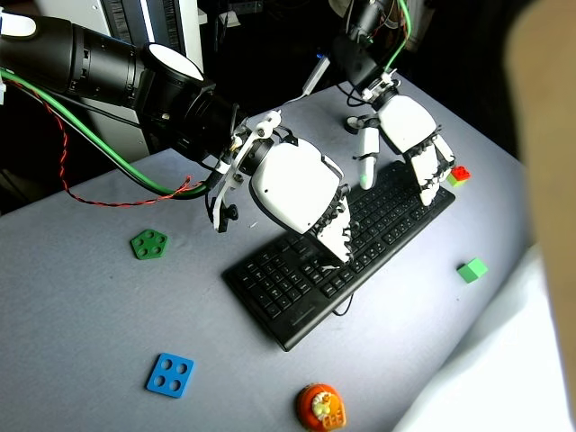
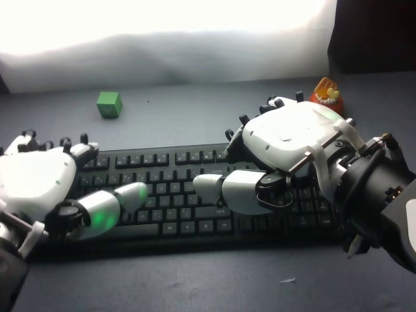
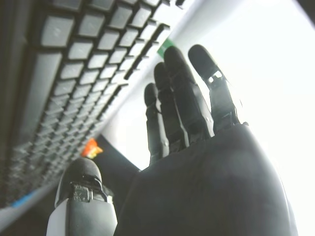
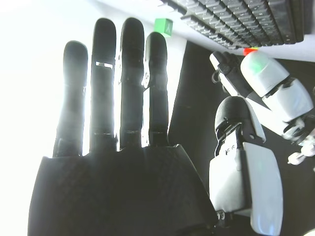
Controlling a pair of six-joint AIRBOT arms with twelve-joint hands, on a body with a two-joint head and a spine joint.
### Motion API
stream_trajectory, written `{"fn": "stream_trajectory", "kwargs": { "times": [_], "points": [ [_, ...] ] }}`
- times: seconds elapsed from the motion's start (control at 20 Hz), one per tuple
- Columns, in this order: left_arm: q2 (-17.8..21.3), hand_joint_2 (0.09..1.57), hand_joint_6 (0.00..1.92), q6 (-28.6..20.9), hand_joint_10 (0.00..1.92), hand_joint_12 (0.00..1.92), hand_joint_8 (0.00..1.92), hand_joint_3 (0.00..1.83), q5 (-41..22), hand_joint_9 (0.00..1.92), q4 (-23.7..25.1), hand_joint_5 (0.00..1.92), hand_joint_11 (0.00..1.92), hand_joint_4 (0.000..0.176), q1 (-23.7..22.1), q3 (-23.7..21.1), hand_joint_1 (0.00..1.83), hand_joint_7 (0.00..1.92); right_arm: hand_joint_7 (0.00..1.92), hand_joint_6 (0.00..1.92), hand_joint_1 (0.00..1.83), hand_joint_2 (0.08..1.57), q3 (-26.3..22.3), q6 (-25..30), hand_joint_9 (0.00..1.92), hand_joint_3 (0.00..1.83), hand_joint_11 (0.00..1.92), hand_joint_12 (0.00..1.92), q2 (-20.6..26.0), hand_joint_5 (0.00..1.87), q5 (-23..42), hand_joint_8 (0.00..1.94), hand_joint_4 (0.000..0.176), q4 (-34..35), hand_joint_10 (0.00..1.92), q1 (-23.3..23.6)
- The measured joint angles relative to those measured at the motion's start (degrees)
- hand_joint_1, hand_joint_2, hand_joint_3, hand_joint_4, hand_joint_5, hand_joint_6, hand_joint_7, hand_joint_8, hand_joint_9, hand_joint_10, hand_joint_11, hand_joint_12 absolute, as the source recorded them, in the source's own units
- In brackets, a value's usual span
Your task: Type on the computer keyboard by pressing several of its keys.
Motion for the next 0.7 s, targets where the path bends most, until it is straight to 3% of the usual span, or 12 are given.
{"fn": "stream_trajectory", "kwargs": {
  "times": [0.2, 0.3, 0.35, 0.4, 0.45, 0.5, 0.55, 0.6, 0.65, 0.7],
  "points": [
    [5.14, 1.15, 0.01, 0.96, 0.02, 1.12, 0.01, 0.00, 9.35, 0.58, 0.48, 0.48, 0.05, 0.008, -5.11, -1.68, 0.00, 0.60, 0.97, 0.06, 0.06, 1.16, 0.00, -0.59, 0.65, 0.00, 0.19, 1.62, 0.07, 0.89, 0.09, 0.03, 0.000, -0.02, 0.72, 0.00],
    [7.06, 1.18, 0.03, 1.33, 0.04, 1.24, 0.02, 0.00, 12.33, 0.67, 0.55, 0.64, 0.11, 0.000, -6.62, -2.47, 0.03, 0.71, 1.07, 0.14, 0.09, 1.16, -0.02, -0.66, 0.72, 0.00, 0.28, 1.63, 0.31, 0.99, 0.24, 0.07, 0.000, -0.17, 0.86, 0.00],
    [7.67, 1.19, 0.05, 1.64, 0.07, 1.34, 0.03, 0.00, 13.44, 0.75, 0.42, 0.71, 0.12, 0.000, -6.99, -2.89, 0.01, 0.79, 1.10, 0.28, 0.10, 1.16, -0.02, -0.68, 0.75, 0.00, 0.33, 1.65, 0.48, 0.99, 0.31, 0.12, 0.000, -0.20, 0.94, 0.00],
    [8.17, 1.23, 0.04, 1.77, 0.27, 1.47, 0.04, 0.00, 15.02, 0.78, 0.42, 0.81, 0.17, 0.000, -7.63, -3.23, 0.01, 0.88, 1.11, 0.51, 0.15, 1.14, -0.02, -0.72, 0.79, 0.00, 0.43, 1.74, 0.83, 0.95, 0.52, 0.25, 0.000, -0.20, 1.08, 0.00],
    [8.37, 1.24, 0.04, 1.77, 0.62, 1.55, 0.08, 0.00, 15.80, 0.71, 0.24, 0.86, 0.20, 0.000, -8.15, -3.45, 0.05, 0.94, 1.07, 0.62, 0.15, 1.14, -0.02, -1.03, 0.79, 0.00, 0.47, 1.78, 1.20, 0.94, 0.90, 0.46, 0.000, -0.20, 1.17, 0.02],
    [8.70, 1.26, 0.10, 1.75, 1.00, 1.63, 0.35, 0.00, 17.16, 0.66, 0.42, 0.91, 0.27, 0.000, -8.83, -3.76, 0.09, 0.93, 1.07, 0.65, 0.11, 1.16, -0.11, -1.68, 0.80, 0.00, 0.50, 1.83, 1.77, 1.00, 1.75, 0.67, 0.000, -0.13, 1.28, 0.28],
    [8.83, 1.29, 0.35, 1.77, 1.39, 1.76, 0.96, 0.01, 18.36, 0.57, 0.46, 0.84, 0.33, 0.000, -9.38, -3.74, 0.11, 0.73, 1.10, 0.67, 0.09, 1.17, -0.20, -1.75, 0.86, 0.00, 0.56, 1.87, 2.23, 1.06, 2.29, 0.78, 0.000, -0.17, 1.33, 0.42],
    [9.18, 1.32, 0.74, 1.95, 1.63, 1.87, 1.34, 0.01, 19.58, 0.52, 0.48, 0.70, 0.36, 0.000, -10.36, -3.74, 0.13, 0.60, 1.14, 0.70, 0.05, 1.19, -0.20, -1.95, 0.93, 0.01, 0.63, 1.91, 2.99, 1.07, 3.19, 0.86, 0.000, -0.37, 1.45, 0.79],
    [9.35, 1.33, 1.14, 1.97, 1.76, 1.91, 1.56, 0.01, 19.82, 0.59, 0.61, 0.63, 0.48, 0.000, -10.60, -3.74, 0.25, 0.62, 1.17, 0.87, 0.08, 1.24, -0.20, -2.16, 1.01, 0.02, 0.79, 1.92, 3.30, 1.10, 3.56, 1.18, 0.000, -0.57, 1.69, 0.85],
    [9.86, 1.36, 1.37, 2.03, 1.87, 1.92, 1.67, 0.01, 20.20, 0.69, 0.72, 0.64, 0.59, 0.000, -11.13, -3.74, 0.33, 0.72, 1.20, 1.19, 0.20, 1.31, -0.20, -2.51, 1.08, 0.03, 0.93, 1.92, 3.58, 1.10, 3.72, 1.40, 0.000, -0.46, 1.84, 1.03]
  ]
}}
